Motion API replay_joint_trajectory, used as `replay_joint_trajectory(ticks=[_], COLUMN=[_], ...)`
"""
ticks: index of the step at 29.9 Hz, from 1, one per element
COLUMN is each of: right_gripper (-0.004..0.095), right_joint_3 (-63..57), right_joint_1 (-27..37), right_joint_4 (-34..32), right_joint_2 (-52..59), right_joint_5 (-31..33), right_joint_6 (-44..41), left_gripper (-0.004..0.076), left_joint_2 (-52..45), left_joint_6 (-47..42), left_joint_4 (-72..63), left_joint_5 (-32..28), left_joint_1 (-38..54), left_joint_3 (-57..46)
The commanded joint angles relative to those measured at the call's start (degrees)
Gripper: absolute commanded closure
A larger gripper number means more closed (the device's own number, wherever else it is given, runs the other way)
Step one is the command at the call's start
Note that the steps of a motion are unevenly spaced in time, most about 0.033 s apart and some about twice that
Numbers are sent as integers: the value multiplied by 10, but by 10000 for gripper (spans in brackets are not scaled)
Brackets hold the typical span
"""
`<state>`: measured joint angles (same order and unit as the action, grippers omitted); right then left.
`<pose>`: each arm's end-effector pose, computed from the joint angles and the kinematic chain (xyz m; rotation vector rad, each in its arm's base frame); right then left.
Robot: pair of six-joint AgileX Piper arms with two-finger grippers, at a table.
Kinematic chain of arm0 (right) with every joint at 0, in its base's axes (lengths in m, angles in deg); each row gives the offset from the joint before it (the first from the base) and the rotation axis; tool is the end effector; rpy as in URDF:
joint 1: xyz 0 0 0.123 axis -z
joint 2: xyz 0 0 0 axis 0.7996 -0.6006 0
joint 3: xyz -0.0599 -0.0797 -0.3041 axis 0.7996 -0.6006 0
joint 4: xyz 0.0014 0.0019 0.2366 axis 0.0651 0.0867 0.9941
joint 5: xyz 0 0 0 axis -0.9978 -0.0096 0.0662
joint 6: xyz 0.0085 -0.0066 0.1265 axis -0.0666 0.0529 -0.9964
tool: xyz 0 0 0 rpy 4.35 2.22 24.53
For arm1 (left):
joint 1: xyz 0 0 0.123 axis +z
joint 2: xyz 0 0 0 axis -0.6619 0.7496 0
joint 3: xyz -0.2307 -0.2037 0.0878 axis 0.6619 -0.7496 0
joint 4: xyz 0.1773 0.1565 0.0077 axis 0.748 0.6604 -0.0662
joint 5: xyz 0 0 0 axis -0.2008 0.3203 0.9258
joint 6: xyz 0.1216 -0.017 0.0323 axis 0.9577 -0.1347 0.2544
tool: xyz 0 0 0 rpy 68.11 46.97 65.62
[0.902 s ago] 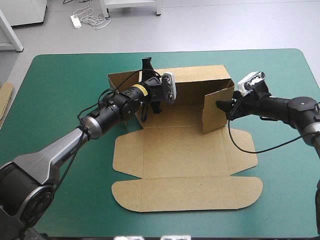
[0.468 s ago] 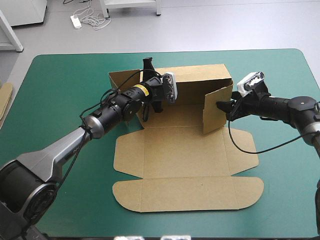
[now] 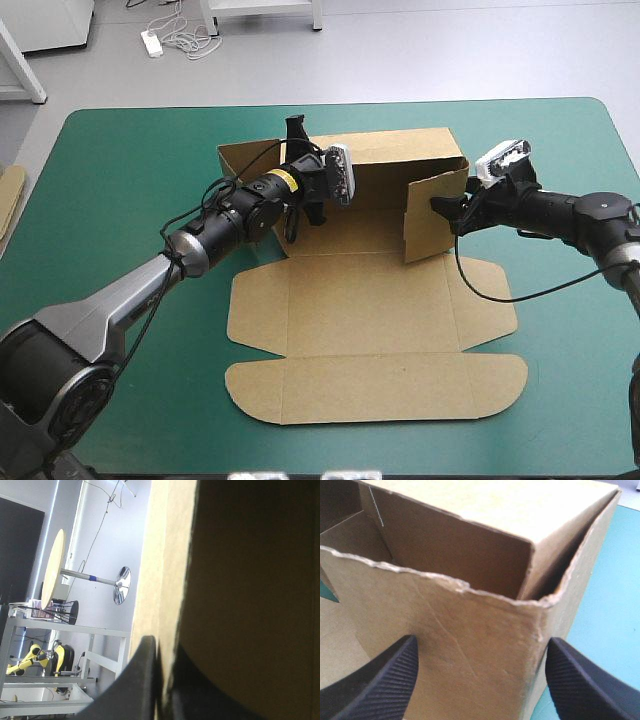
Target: Fold the box
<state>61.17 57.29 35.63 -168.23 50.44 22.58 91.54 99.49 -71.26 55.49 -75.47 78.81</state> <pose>0.3424 0.0572 0.3096 -0.6638 1.9950 0.5225 0.3710 -0.2510 0.3409 1.4581 1.2632 0.3492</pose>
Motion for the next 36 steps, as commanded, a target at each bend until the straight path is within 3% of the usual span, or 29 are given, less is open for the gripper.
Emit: replay_joint_trajectory(ticks=[1, 8, 18, 24, 36], right_gripper=[240, 241, 286, 430, 822], right_joint_3=[18, 18, 18, 18, 18], right_joint_1=[-21, -75, -110, -126, -126], right_joint_4=[37, 33, 46, 52, 53], right_joint_2=[2, -3, -4, -4, 0], right_joint_5=[-3, -115, -198, -212, -134], right_joint_6=[7, 14, 13, 13, 4], left_gripper=[733, 733, 733, 733, 733], left_joint_2=[-13, -13, -13, -13, -13], left_joint_6=[-23, -26, -26, -25, -19], left_joint_4=[-34, -34, -34, -34, -32], left_joint_5=[25, 27, 17, 16, 10], left_joint_1=[-12, -12, -12, -12, -12], left_joint_3=[9, 9, 9, 9, 9])
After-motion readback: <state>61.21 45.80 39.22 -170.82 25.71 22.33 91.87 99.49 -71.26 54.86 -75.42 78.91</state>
